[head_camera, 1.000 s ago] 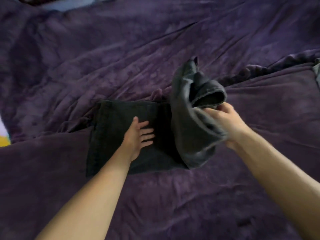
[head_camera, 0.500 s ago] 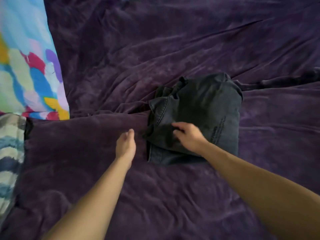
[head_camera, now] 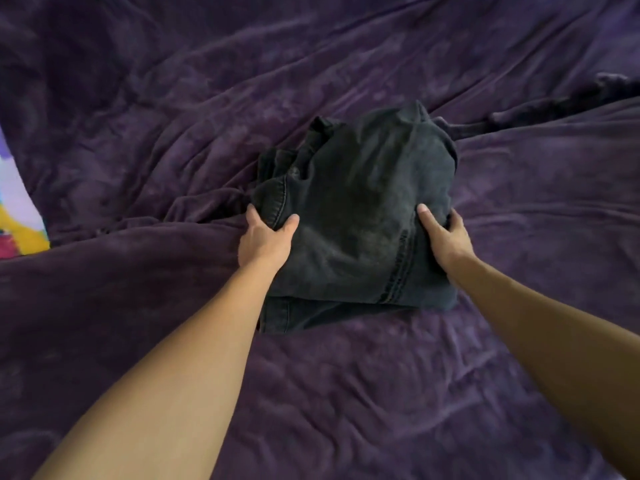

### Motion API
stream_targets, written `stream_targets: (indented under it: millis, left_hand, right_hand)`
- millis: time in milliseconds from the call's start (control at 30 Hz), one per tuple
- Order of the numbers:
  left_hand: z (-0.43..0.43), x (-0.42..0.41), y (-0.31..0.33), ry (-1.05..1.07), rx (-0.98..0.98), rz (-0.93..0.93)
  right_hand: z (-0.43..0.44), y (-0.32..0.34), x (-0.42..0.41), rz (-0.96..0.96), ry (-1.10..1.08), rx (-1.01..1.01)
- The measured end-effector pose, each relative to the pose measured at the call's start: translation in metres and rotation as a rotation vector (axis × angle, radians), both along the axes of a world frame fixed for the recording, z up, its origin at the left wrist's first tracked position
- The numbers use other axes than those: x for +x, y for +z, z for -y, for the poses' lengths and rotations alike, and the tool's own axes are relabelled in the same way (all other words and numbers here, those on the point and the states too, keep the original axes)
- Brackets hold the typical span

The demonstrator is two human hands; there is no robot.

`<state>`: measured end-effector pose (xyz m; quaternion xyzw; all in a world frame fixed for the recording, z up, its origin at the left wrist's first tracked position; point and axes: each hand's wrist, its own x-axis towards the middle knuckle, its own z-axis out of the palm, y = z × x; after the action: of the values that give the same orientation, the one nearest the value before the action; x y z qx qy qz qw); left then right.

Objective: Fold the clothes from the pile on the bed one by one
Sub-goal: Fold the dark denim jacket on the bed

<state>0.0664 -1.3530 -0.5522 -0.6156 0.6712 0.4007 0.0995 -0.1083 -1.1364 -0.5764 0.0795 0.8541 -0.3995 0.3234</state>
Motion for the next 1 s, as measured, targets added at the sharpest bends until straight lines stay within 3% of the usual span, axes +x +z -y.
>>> stream_targets:
  millis: [300,533,733,1000]
  left_hand:
    - [-0.069,0.033,0.076,-0.100,-0.174,-0.037]
    - [-0.170,0.025,0.146,-0.164,-0.098,-0.138]
    - [-0.266,-0.054,0.196,-0.221,-0.057,-0.312]
    - [-0.432,-0.215,0.271,-0.225,-0.134,-0.577]
  right_hand:
    - [-0.059,0.081,0.030,-0.209,0.101,0.188]
    - [-0.172,0.155,0.033,-0.212,0.119,0.253]
    - [-0.282,0.215,-0.032,-0.333,0.053,0.272]
    - [-0.455,0.304,-0.179,-0.572,-0.027,0.216]
